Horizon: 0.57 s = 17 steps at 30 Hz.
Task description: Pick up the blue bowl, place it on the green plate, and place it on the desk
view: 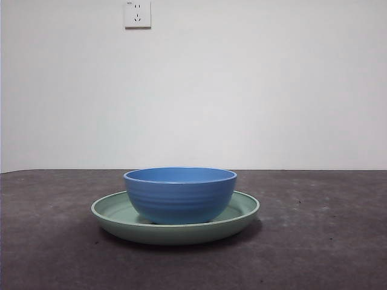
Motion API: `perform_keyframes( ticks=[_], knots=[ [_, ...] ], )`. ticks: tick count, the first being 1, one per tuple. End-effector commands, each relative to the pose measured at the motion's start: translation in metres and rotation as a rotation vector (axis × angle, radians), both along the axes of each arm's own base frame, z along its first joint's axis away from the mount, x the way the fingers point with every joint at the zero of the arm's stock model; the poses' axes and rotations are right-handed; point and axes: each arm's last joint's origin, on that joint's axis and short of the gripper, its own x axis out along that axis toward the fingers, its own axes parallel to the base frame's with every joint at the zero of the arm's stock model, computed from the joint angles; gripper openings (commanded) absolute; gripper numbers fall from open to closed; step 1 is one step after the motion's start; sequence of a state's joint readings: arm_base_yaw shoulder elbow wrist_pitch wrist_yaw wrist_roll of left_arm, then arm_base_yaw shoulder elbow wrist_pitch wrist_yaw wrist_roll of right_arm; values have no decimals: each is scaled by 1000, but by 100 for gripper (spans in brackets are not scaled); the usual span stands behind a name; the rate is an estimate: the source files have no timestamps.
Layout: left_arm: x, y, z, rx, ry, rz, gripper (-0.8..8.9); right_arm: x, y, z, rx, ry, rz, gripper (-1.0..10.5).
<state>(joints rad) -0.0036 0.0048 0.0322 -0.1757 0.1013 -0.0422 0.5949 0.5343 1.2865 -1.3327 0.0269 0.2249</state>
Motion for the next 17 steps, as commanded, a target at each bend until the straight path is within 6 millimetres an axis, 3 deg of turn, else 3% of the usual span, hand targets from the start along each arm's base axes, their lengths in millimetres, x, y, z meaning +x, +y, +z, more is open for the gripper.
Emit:
perform_keyframes(
  ticks=[1,6,9,13,17],
  knots=[
    [1,0,-8,8,26,3,27,0,0,5,16,-19,5,14],
    [1,0,-8,8,26,3,27,3,1,2,0,-30,-54,14],
    [1,0,-8,8,26,3,27,15,4,-8,-62,-127,-119,14],
    [1,0,-8,8,26,3,27,39,7,-42,-108,-310,-216,14],
    [1,0,-8,8,26,3,27,62,5,-90,-75,-505,-354,14]
  ],
)
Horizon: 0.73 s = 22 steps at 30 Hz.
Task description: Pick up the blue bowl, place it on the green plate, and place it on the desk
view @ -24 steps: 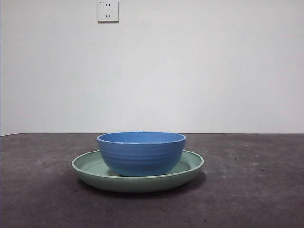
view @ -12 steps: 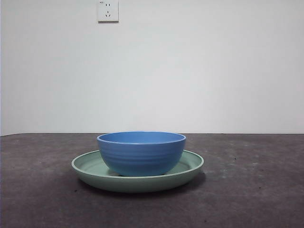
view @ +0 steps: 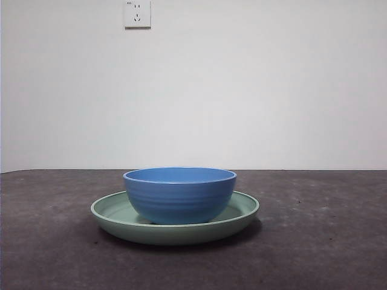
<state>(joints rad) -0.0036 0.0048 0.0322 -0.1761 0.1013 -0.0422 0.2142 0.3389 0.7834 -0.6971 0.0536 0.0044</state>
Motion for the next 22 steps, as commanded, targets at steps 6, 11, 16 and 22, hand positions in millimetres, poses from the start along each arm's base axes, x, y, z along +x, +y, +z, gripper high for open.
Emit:
perform_keyframes(
  ticks=[6,11,16,22],
  knots=[
    [1,0,-8,8,26,3,27,27,-11,-84,3,-356,-185,14],
    [1,0,-8,8,26,3,27,29,-15,-113,-12,-346,-232,14],
    [1,0,-8,8,26,3,27,37,-16,-145,-28,-257,-261,14],
    [1,0,-8,8,26,3,27,38,-16,-174,-32,-111,-254,14]
  ],
)
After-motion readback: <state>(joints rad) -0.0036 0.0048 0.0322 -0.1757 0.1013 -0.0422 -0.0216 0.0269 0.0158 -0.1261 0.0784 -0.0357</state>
